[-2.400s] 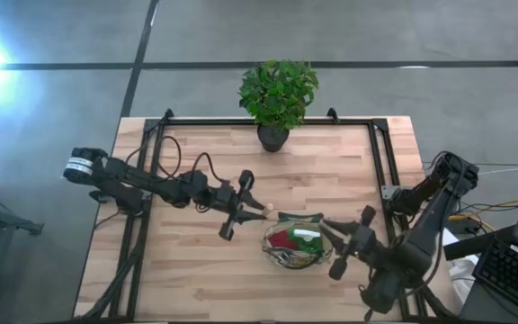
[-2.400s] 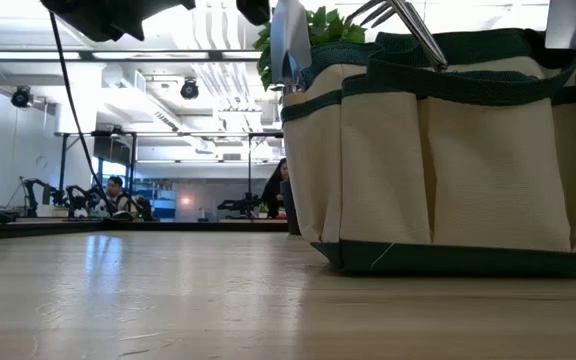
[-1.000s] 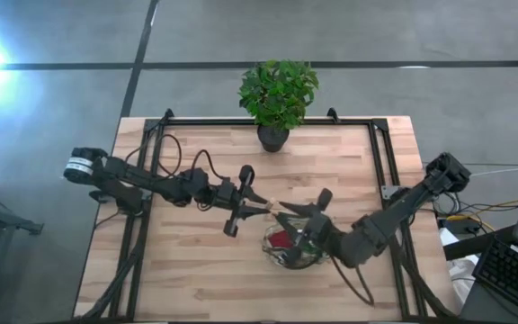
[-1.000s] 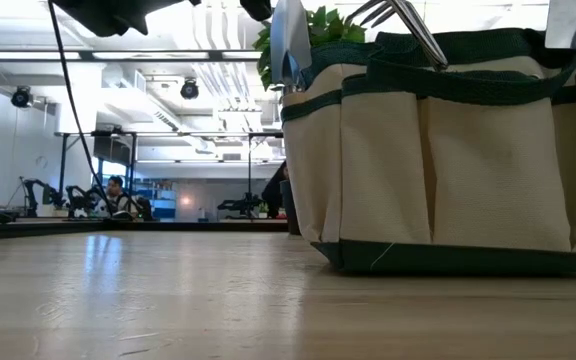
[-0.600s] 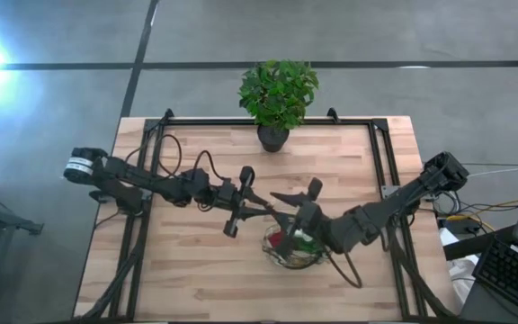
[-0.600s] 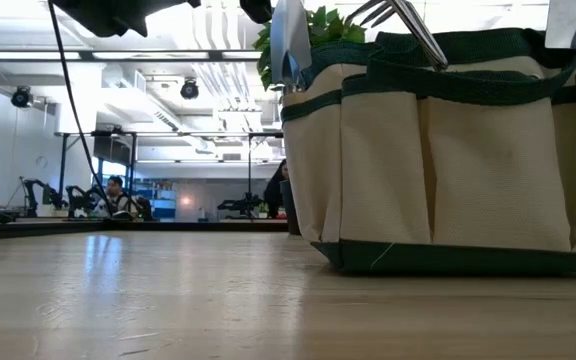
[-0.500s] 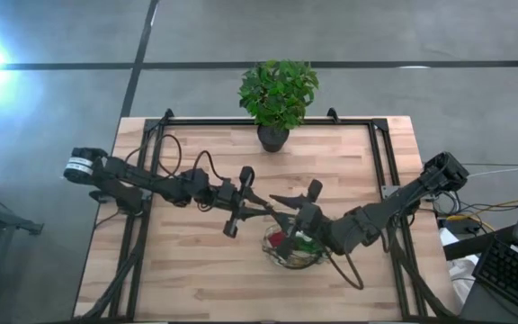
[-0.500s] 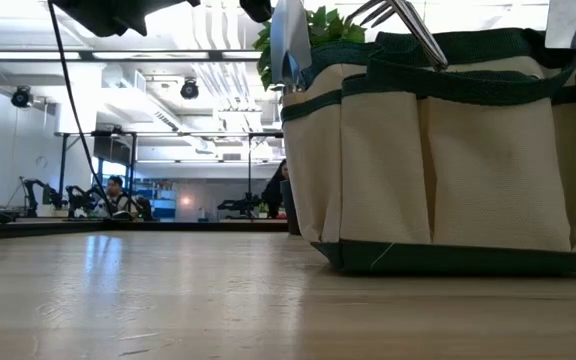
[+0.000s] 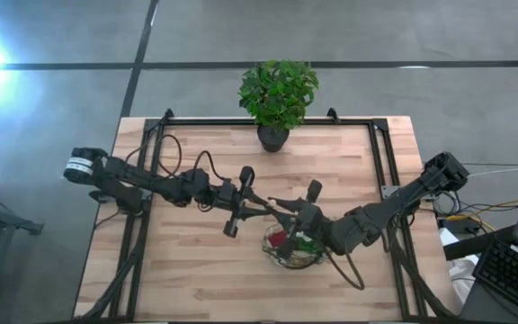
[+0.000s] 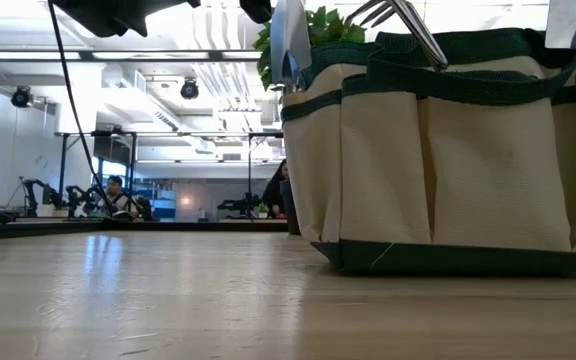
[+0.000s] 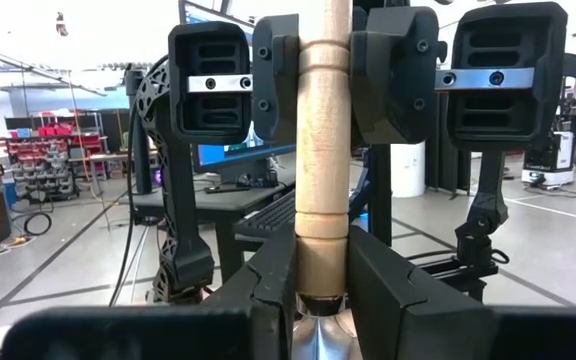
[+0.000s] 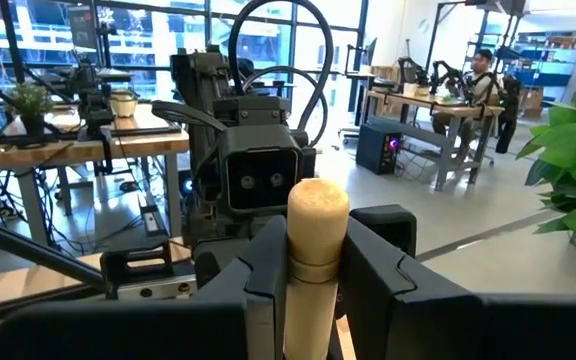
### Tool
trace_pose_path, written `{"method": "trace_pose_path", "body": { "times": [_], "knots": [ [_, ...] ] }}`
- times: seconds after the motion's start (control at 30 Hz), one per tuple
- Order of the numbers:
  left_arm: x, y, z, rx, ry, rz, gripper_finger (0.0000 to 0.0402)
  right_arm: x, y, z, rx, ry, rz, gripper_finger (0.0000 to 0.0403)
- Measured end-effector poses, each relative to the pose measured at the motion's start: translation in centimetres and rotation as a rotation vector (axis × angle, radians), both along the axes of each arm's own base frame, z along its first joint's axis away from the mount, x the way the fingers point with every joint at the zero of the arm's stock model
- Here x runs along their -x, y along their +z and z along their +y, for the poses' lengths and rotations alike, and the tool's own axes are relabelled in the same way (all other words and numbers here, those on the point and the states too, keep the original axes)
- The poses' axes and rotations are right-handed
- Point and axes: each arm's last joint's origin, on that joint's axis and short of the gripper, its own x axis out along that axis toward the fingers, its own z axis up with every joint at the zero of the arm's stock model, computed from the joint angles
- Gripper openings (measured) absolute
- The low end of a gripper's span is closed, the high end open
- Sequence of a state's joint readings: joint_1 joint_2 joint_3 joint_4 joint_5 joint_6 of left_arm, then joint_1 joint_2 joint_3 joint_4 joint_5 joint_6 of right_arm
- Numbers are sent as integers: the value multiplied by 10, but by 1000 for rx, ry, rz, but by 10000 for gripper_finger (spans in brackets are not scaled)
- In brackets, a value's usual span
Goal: Pick & Place Garden tools in Gardening bag
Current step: Put the brown trowel into the green gardening bag
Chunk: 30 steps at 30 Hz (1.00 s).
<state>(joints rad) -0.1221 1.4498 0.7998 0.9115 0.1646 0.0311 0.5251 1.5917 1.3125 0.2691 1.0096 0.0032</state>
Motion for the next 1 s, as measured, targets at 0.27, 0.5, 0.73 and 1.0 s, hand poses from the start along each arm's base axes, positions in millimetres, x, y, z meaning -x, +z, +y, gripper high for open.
{"method": "trace_pose_path", "body": {
  "times": [0.27, 0.5, 0.73, 1.0],
  "knots": [
    [-2, -4, 0, 34, -1, 74, 137, 0, 0, 0, 34, -11, 22, 53],
    [-3, -1, 2, 8, 32, 201, 266, 11, 7, 7, 67, -115, 75, 53],
    [18, 14, 7, -20, 63, 258, 311, 46, 19, 26, 59, -177, 106, 53],
    [48, 27, 13, -25, 170, 348, 314, 114, 27, 55, -63, -68, 45, 53]
  ]
}}
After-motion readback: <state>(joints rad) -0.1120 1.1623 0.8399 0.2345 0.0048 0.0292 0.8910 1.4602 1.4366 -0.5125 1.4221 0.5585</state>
